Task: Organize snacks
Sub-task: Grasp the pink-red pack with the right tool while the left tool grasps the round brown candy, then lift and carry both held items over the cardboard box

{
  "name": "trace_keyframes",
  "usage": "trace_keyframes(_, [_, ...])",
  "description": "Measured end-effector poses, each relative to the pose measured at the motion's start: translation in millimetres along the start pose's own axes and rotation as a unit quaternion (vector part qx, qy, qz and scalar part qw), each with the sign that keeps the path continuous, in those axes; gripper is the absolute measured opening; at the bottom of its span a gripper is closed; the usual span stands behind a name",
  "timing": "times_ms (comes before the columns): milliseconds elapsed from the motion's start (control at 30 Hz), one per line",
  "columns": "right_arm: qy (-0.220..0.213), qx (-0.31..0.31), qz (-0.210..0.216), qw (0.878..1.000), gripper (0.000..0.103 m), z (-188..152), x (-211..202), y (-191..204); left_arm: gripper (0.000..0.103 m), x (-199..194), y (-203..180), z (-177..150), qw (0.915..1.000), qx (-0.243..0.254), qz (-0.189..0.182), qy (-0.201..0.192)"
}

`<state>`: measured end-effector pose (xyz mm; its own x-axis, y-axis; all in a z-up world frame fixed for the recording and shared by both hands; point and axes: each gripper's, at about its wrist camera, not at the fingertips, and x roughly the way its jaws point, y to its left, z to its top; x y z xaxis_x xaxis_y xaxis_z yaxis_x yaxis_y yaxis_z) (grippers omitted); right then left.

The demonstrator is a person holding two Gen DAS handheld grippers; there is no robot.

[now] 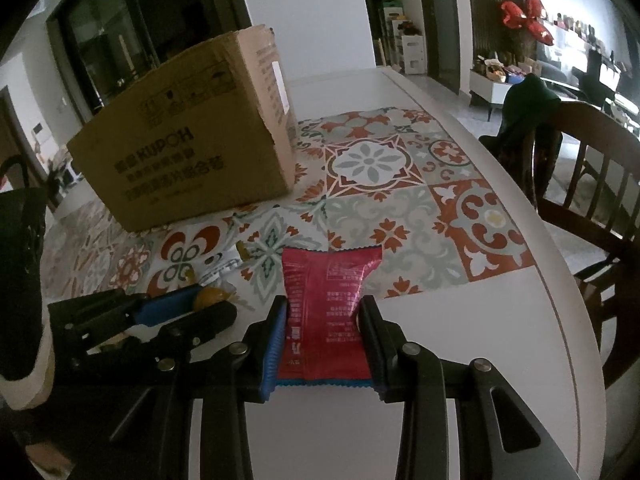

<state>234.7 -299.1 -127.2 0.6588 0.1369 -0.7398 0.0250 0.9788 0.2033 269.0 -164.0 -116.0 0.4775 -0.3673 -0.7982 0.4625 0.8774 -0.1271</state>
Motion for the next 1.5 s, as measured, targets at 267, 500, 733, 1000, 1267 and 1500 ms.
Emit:
trace_keyframes(267, [-0.007, -0.005, -0.001, 1.0, 0.037, 2.0, -8.3, 7.4, 0.028, -21.5, 2.5, 2.8, 0.9997, -0.006, -0.001, -0.023])
trace_keyframes(500, [-0.024, -0.008, 0.002, 1.0, 0.037, 10.8, -24.8, 18.0, 0.028, -53.3, 8.6, 8.1, 0.9984, -0.01, 0.002, -0.056])
trace_keyframes(733, [-0.056, -0.024, 0.008, 0.998, 0.037, 26.2, -46.0, 38.1, 0.028, -89.3, 23.5, 18.1, 0.995, -0.017, 0.011, -0.098])
trace_keyframes(1000, [-0.086, -0.041, 0.021, 0.995, 0.037, 45.3, -63.1, 61.6, 0.028, -122.2, 36.7, 29.4, 0.9899, -0.016, 0.024, -0.139])
trace_keyframes(1267, [-0.116, -0.065, 0.022, 0.991, 0.037, 72.5, -73.6, 83.1, 0.028, -145.5, 52.8, 45.7, 0.9841, -0.013, 0.039, -0.173])
trace_keyframes(1500, [-0.142, -0.087, 0.026, 0.986, 0.037, 100.8, -78.2, 100.9, 0.028, -161.0, 69.5, 64.1, 0.9791, -0.006, 0.058, -0.195])
